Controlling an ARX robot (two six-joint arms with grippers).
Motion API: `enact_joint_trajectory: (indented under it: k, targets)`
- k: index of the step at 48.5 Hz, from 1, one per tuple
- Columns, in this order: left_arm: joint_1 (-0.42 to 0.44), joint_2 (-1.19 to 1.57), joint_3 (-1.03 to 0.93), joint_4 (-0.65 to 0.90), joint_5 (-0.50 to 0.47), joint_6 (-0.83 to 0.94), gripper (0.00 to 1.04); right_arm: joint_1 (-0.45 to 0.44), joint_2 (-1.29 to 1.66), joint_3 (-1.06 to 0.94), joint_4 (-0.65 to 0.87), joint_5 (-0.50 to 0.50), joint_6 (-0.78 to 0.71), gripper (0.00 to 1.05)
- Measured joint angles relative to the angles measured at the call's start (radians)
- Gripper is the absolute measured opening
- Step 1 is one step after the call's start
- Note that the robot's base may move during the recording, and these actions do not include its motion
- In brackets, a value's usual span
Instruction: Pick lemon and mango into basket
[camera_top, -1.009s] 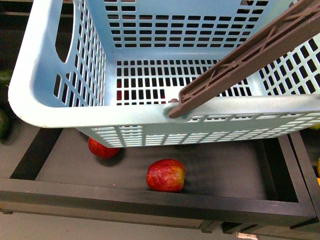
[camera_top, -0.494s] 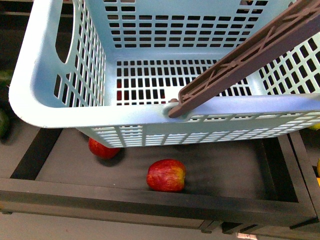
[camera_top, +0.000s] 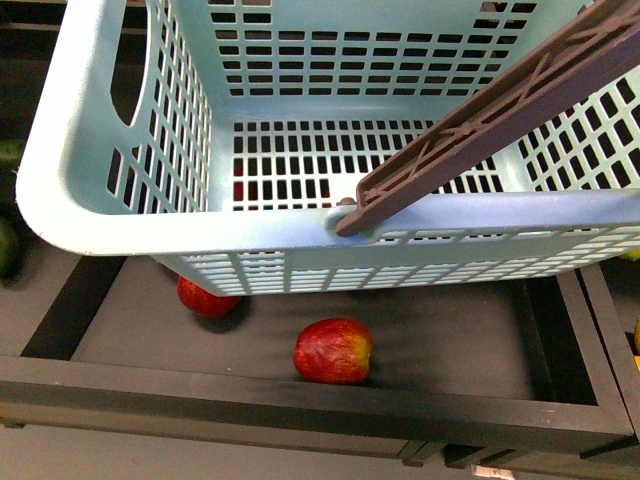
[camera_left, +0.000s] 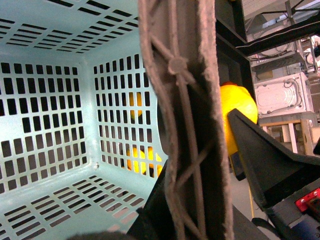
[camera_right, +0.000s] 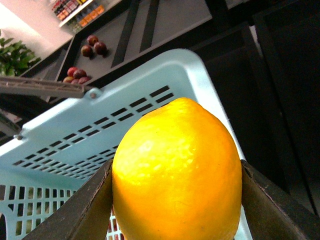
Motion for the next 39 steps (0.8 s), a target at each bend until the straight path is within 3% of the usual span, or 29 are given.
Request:
enact_joint_trajectory:
  k: [11,21,31,35,39]
  targets:
    - [0.0,0.0,0.0,0.0,0.0,0.0,0.05,0.105,0.023,-0.008,-0.002,0.049,-0.002,0.62]
    - [0.0,0.0,0.0,0.0,0.002,0.0,0.05,0.118,0.013,-0.035,-0.008,0.089,-0.003,0.97]
    - [0.0,0.002,0.0,0.0,-0.005,0.0,0.05,0.08,-0.06,-0.061,-0.001,0.173,-0.014,0.95]
    - [0.0,0.002,0.001,0.0,-0.01,0.005,0.05,0.082,-0.069,-0.145,0.229,0.267,-0.153,0.84]
    - [0.001,0.002,0.001,0.0,-0.003,0.004,0.05,0.074,-0.104,-0.275,0.435,0.275,-0.36,0.67]
